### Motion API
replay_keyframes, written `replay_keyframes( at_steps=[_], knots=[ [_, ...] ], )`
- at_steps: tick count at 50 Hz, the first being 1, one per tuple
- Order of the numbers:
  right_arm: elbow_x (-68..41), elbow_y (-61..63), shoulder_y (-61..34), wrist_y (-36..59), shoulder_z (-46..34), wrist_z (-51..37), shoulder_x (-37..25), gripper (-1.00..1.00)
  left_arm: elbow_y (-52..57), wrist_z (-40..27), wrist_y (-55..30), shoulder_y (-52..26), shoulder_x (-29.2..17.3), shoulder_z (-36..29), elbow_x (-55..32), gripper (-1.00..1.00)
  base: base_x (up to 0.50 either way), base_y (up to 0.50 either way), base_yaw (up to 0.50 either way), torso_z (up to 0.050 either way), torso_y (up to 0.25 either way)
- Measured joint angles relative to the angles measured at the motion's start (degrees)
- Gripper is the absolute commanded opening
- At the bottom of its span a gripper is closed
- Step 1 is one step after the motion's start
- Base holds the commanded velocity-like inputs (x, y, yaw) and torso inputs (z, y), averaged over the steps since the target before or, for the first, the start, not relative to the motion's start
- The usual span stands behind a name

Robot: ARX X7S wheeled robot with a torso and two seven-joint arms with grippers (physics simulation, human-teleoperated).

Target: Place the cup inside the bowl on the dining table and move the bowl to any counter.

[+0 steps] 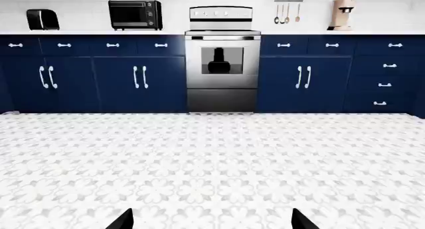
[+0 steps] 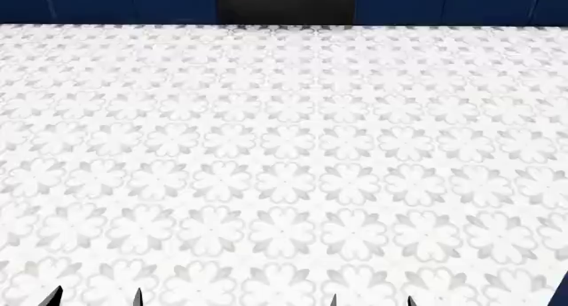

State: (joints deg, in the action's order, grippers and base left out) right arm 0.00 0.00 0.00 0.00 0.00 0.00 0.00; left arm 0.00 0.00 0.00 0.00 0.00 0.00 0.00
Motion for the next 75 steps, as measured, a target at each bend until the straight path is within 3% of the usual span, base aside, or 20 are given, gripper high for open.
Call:
replay_keyframes(
  at_steps=[33,75],
  knots=[
    [-3.38,0.87,0.03,0.9,-4.6,-3.82,-3.65,1.0,1.56,-4.08,-2.2,0.14,-3.76,-3.35,-4.69,1.0,0.0,0.0,0.0,0.0,0.0],
    [-5.77,0.66,-0.49,0.75,-8.13,-7.04,-6.3,1.0,1.64,-7.14,-0.75,-0.13,-6.77,-6.76,-6.4,1.0,-0.46,0.16,0.0,0.0,0.0]
  ],
)
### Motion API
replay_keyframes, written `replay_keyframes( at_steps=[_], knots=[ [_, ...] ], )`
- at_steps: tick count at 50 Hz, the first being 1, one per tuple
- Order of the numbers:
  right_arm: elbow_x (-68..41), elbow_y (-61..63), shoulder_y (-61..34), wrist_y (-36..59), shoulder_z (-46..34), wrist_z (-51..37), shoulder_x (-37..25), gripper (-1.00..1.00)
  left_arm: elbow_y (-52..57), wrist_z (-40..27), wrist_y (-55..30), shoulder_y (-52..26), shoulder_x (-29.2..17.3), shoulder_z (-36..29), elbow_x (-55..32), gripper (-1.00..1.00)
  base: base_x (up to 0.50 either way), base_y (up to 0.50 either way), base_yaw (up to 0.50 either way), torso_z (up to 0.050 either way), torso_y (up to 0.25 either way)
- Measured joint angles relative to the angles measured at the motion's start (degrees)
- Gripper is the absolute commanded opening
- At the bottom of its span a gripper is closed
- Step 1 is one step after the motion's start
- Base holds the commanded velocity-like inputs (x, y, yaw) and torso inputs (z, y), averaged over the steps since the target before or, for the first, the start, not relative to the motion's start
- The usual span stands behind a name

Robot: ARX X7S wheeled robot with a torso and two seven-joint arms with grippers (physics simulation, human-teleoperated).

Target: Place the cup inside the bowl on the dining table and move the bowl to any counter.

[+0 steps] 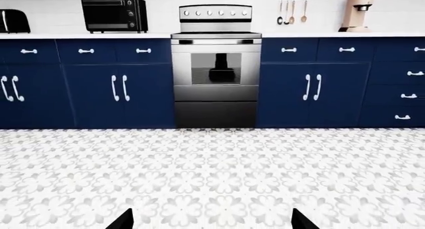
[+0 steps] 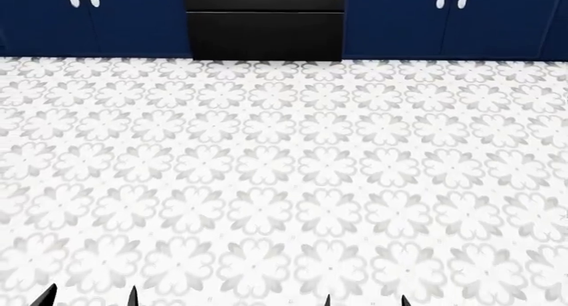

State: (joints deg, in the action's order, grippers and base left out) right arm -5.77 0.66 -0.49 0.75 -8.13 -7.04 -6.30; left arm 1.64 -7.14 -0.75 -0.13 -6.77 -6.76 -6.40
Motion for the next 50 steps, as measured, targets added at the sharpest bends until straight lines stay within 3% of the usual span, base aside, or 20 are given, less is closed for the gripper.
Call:
replay_keyframes(
  at_steps=[50],
  knots=[
    [-2.33,-0.57,-0.69,-0.27,-2.73,-1.98,-1.99,1.0,-0.07,-2.17,1.02,-0.17,-2.01,-2.22,-2.06,1.0,-0.5,0.0,0.0,0.0,0.0]
  ],
)
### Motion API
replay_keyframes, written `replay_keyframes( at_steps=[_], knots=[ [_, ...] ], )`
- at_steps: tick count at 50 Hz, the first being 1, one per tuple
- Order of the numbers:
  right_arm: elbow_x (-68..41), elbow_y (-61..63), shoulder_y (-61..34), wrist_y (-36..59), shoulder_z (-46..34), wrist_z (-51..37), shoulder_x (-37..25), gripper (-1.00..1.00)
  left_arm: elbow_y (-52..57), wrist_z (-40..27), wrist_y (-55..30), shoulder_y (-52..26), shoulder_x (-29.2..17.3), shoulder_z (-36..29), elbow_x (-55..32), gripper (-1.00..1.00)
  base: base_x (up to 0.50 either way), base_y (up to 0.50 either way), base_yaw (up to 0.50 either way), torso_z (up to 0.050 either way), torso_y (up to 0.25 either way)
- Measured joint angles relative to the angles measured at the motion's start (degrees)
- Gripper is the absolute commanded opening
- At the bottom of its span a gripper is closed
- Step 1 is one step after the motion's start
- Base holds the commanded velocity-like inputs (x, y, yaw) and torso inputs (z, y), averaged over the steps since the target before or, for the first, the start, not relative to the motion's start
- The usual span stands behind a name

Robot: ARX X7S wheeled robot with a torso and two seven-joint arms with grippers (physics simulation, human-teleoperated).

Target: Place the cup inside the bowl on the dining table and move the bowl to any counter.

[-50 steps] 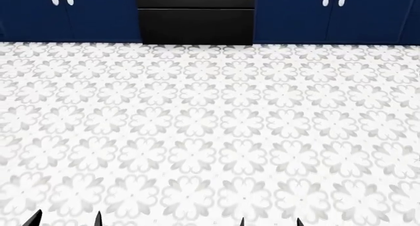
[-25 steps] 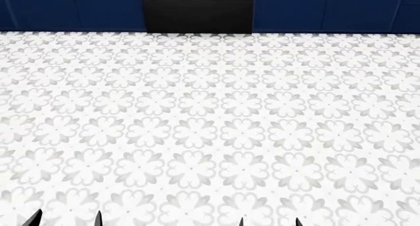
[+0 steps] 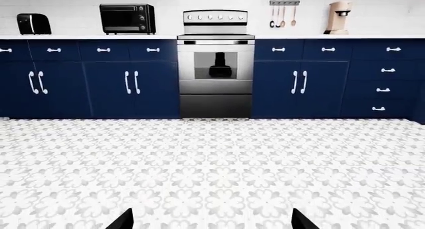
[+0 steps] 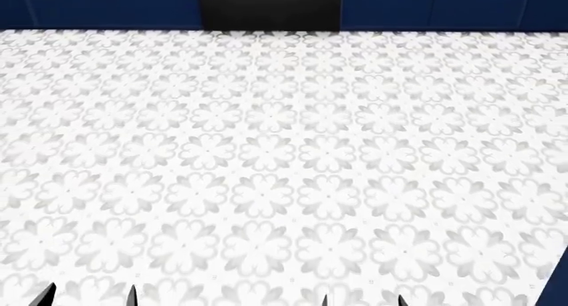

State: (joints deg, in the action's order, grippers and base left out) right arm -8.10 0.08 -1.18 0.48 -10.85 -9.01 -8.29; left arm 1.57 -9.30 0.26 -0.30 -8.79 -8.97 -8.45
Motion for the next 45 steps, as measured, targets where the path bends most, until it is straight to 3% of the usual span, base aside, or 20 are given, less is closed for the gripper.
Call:
replay_keyframes(
  at_steps=[45],
  knots=[
    [-1.35,-0.58,-0.61,0.0,-2.03,-1.19,-1.34,1.0,0.12,-1.78,0.18,-0.29,-1.05,-2.01,-0.91,1.0,-0.5,0.0,0.0,0.0,0.0]
  ],
)
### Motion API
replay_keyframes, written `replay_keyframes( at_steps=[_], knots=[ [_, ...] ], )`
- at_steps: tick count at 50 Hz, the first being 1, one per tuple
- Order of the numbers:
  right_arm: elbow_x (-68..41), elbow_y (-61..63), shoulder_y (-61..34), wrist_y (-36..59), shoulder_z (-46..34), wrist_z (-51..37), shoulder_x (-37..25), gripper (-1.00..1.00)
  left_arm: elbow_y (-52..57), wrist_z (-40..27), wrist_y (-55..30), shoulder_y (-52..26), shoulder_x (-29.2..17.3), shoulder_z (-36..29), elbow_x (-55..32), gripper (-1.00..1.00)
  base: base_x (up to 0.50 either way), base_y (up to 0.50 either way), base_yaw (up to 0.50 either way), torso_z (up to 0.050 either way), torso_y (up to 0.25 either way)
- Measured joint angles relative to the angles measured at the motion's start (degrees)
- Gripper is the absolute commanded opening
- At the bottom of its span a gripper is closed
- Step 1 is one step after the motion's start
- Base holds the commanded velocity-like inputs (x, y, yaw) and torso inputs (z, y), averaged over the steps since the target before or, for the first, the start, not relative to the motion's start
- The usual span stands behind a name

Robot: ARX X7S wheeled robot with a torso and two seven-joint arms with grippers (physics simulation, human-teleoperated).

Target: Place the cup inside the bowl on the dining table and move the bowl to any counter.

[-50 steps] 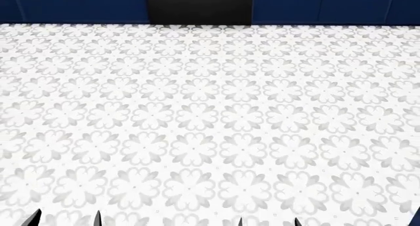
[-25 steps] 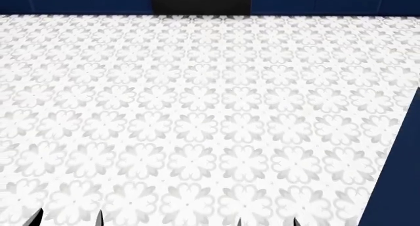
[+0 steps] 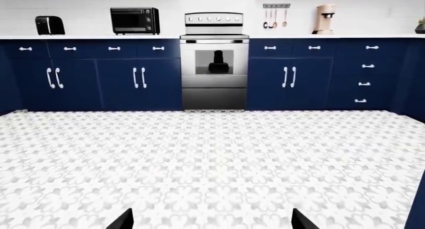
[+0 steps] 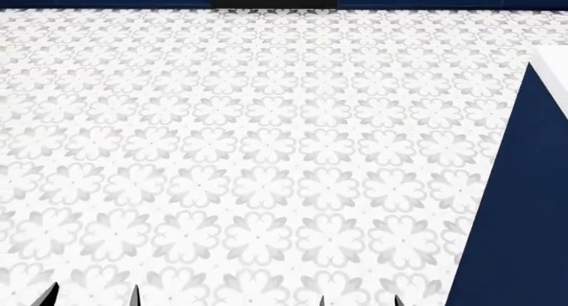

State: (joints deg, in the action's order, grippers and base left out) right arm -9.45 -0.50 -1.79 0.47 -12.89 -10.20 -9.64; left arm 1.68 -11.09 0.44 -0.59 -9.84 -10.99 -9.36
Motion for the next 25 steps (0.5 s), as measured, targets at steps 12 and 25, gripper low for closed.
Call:
replay_keyframes(
  at_steps=[12,25],
  knots=[
    [-0.25,0.06,-0.05,0.02,-0.45,-0.39,-0.33,1.0,0.15,-0.19,-0.04,0.07,-0.51,-0.35,-0.45,1.0,-0.5,0.0,0.0,0.0,0.0],
    [-0.62,0.01,-0.15,-0.06,-0.88,-0.71,-0.62,1.0,0.31,-0.53,-0.09,0.01,-0.87,-0.74,-0.82,1.0,-0.5,0.0,0.0,0.0,0.0]
  ],
)
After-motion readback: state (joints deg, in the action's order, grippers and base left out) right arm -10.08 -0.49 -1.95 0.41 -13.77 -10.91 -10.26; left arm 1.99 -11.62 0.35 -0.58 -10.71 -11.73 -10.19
